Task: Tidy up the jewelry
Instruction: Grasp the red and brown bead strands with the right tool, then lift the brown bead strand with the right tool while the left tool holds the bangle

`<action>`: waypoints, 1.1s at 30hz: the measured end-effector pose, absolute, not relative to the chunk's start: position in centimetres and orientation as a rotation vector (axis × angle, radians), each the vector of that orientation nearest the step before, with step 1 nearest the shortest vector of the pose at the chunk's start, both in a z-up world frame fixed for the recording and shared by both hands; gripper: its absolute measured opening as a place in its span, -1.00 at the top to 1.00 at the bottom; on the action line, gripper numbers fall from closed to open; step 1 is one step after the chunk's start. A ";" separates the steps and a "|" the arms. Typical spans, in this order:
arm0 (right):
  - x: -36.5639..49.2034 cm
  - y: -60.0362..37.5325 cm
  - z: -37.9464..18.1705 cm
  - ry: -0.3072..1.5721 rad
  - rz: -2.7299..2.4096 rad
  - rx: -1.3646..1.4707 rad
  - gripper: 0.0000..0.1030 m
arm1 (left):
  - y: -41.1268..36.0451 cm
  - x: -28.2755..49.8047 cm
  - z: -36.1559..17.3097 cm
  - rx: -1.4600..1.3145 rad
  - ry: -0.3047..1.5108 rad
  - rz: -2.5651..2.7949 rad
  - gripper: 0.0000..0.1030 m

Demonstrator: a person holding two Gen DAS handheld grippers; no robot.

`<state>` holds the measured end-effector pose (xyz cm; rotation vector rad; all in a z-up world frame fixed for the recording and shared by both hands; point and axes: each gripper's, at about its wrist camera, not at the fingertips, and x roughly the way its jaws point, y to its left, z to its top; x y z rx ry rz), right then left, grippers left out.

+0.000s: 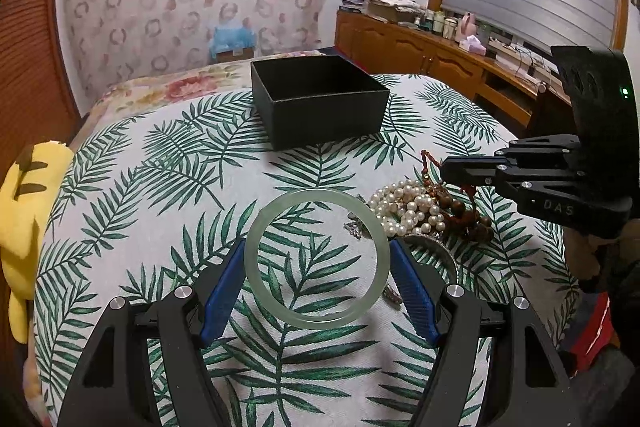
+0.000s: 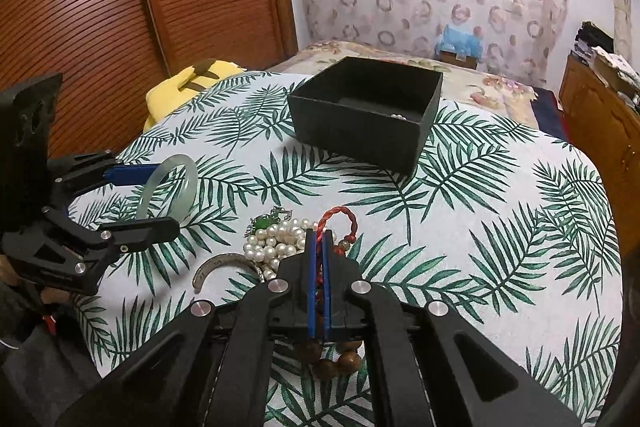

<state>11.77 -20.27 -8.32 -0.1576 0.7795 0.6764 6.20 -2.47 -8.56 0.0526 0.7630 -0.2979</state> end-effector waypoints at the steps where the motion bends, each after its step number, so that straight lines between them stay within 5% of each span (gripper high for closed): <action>1: 11.9 -20.2 -8.5 0.785 0.676 -0.157 0.92 | -2.5 6.2 -8.6 0.054 0.763 -0.299 -0.33; 17: 13.7 -18.3 -9.5 0.812 0.668 -0.205 0.93 | -2.4 5.9 -8.7 0.061 0.762 -0.303 -0.33; 33: 12.8 -21.9 -4.4 0.690 0.695 -0.073 0.94 | -2.7 5.9 -8.5 0.064 0.757 -0.305 -0.33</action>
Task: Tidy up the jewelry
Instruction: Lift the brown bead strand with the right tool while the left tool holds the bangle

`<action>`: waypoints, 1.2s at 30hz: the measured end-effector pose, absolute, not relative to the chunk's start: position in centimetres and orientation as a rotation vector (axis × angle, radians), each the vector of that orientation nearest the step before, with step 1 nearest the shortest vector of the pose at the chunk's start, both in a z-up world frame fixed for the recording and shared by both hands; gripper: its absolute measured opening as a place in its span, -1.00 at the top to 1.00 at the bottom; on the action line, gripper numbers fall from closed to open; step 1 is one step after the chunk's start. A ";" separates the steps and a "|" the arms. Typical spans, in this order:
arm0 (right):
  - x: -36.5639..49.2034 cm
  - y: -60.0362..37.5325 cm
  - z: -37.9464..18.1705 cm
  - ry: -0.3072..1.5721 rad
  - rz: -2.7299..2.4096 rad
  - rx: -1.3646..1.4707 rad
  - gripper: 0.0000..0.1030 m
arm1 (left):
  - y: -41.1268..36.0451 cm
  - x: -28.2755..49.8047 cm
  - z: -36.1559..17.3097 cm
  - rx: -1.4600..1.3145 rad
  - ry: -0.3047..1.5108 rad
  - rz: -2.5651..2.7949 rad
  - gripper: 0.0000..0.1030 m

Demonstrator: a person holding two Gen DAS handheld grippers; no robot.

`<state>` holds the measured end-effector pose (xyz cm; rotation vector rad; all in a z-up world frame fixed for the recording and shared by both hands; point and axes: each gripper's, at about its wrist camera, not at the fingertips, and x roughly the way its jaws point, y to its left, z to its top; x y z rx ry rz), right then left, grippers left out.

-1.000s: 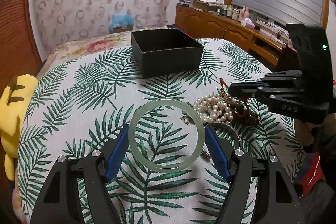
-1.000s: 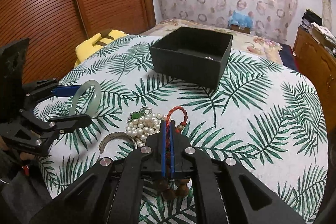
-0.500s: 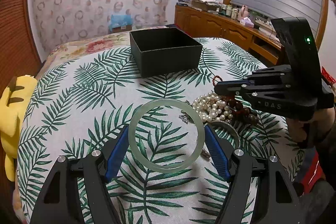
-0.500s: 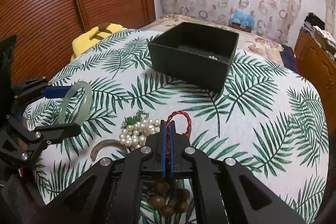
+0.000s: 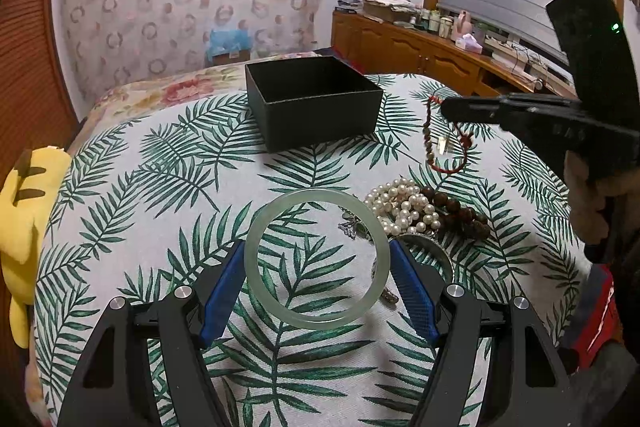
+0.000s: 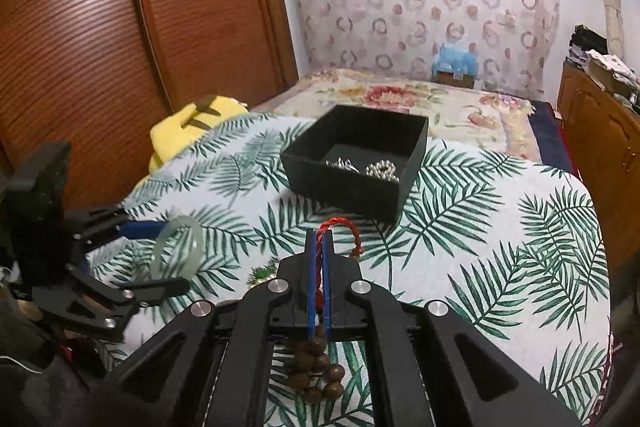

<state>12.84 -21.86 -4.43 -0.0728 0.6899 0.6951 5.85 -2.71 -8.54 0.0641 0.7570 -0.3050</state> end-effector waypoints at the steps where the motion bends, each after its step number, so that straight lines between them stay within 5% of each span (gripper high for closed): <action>1: 12.7 -21.9 -4.2 0.687 0.698 -0.071 0.94 | -2.7 5.8 -8.5 0.064 0.756 -0.306 -0.33; 36: 12.0 -22.1 -3.9 0.651 0.582 -0.175 0.94 | -3.3 6.6 -7.5 0.078 0.731 -0.317 -0.33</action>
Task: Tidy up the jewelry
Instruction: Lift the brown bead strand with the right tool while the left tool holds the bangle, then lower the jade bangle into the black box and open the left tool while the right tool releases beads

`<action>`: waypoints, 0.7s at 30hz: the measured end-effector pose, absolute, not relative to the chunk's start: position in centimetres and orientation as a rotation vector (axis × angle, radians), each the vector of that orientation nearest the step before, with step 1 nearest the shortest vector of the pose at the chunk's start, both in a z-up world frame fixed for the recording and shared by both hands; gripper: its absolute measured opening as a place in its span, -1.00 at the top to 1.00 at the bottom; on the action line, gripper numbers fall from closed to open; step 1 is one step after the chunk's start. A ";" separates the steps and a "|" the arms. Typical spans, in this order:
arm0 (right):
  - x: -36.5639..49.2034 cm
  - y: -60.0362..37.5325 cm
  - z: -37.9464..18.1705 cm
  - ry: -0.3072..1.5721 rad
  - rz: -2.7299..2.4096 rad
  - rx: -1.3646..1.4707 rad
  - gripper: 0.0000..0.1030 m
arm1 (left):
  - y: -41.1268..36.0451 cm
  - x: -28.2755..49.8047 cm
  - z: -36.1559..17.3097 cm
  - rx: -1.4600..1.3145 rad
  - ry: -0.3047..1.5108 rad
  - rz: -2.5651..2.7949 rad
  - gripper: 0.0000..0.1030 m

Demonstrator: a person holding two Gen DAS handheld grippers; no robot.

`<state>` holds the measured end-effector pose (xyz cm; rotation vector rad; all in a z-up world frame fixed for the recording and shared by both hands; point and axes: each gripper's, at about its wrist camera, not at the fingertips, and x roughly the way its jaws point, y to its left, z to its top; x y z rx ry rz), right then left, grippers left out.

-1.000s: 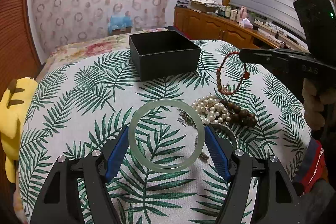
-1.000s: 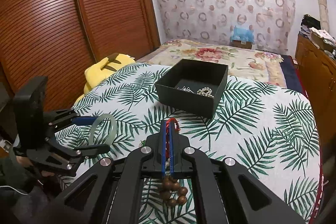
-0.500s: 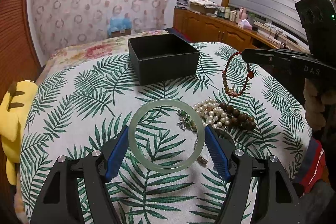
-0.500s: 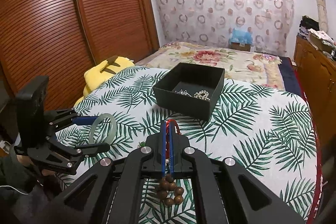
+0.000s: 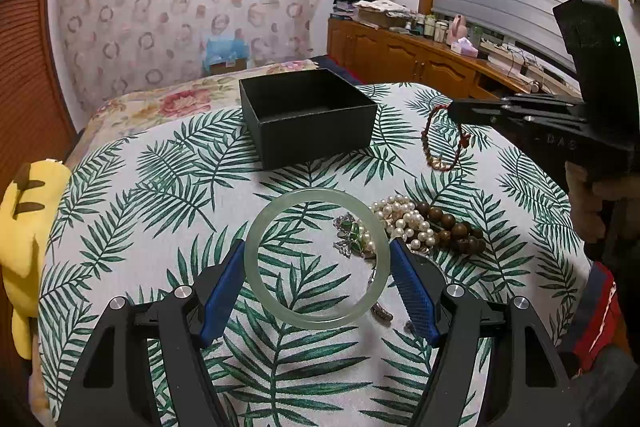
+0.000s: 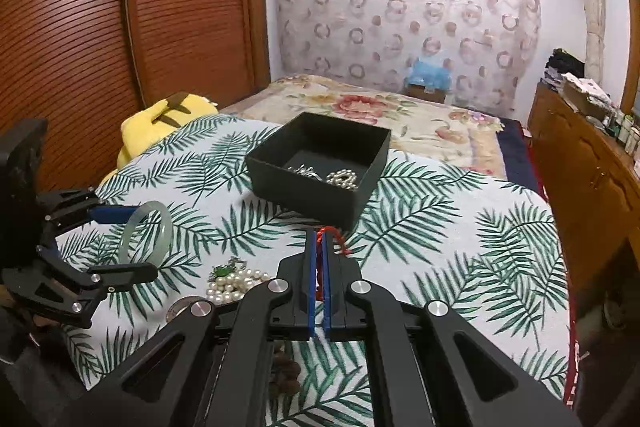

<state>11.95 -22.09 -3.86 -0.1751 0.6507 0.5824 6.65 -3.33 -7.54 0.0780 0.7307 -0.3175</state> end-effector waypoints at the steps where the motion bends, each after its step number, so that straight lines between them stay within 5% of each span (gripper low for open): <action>1: 12.0 -21.8 -4.0 0.655 0.594 -0.179 0.94 | -3.3 6.7 -7.5 0.077 0.731 -0.317 -0.33; 21: 13.6 -22.1 -5.0 0.704 0.596 -0.142 0.94 | -3.4 7.0 -7.4 0.090 0.728 -0.319 -0.33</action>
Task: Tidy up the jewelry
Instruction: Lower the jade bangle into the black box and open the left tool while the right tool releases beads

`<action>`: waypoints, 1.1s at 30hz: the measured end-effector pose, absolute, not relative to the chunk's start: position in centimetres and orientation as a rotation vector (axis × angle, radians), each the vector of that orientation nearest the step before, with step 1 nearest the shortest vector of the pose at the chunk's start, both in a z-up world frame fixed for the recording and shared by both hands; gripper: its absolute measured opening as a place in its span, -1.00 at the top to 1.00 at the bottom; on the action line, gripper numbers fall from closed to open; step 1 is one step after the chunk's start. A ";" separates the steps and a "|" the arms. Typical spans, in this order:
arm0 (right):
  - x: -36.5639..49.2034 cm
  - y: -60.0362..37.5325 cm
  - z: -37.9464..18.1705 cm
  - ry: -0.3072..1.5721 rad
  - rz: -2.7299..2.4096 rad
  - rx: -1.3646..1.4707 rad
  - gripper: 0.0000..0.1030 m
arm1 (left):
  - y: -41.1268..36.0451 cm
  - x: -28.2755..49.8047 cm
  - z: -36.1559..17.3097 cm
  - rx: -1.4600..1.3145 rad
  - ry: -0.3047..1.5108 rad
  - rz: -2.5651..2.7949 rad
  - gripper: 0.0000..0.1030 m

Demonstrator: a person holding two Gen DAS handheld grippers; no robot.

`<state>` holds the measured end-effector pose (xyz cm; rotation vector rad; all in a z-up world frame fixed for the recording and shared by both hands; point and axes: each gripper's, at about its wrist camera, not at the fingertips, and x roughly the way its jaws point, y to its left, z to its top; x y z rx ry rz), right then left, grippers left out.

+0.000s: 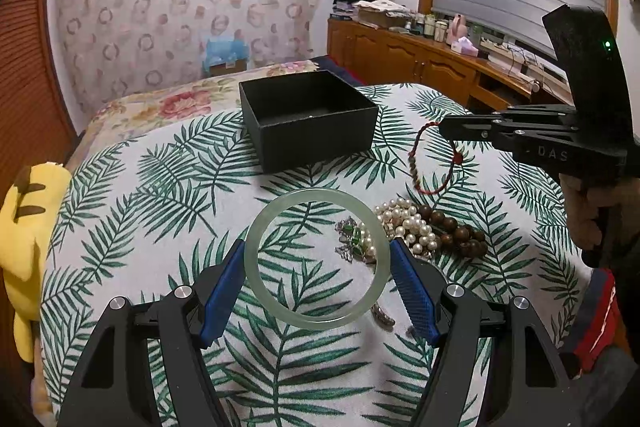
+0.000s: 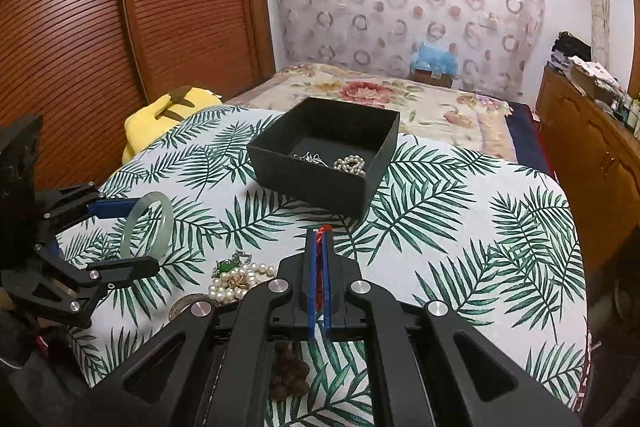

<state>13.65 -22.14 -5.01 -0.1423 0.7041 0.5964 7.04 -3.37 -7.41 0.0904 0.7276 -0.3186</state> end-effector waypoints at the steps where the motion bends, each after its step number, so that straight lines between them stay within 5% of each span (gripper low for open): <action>1: 13.8 -22.3 -5.0 0.704 0.597 -0.143 0.94 | -3.5 7.3 -7.3 0.097 0.726 -0.320 -0.33; 23: 21.4 -20.7 0.4 0.605 0.704 -0.104 0.94 | -5.4 18.2 -4.3 0.114 0.707 -0.324 -0.33; 33: 26.3 -19.0 -2.7 0.688 0.738 -0.092 0.92 | -5.3 22.6 -4.7 0.109 0.737 -0.313 -0.33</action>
